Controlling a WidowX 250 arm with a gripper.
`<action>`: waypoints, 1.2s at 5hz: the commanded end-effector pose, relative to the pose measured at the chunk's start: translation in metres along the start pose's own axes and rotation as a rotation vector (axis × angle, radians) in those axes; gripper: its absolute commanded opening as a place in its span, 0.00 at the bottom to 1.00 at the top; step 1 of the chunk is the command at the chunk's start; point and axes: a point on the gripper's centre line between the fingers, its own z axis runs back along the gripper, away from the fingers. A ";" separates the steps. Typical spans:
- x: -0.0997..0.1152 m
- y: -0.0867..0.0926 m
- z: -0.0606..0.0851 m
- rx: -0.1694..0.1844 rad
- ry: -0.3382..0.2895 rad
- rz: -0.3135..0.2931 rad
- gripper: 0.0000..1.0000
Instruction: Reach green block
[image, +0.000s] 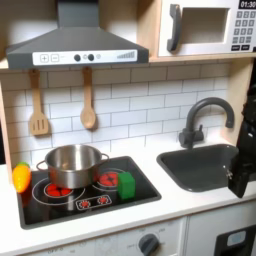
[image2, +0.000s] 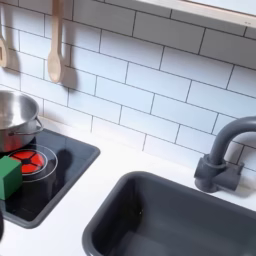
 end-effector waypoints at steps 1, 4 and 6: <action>0.000 0.000 0.000 0.000 0.000 0.000 1.00; 0.059 0.017 -0.024 0.066 -0.049 0.025 1.00; 0.082 0.039 -0.025 0.079 -0.069 0.001 1.00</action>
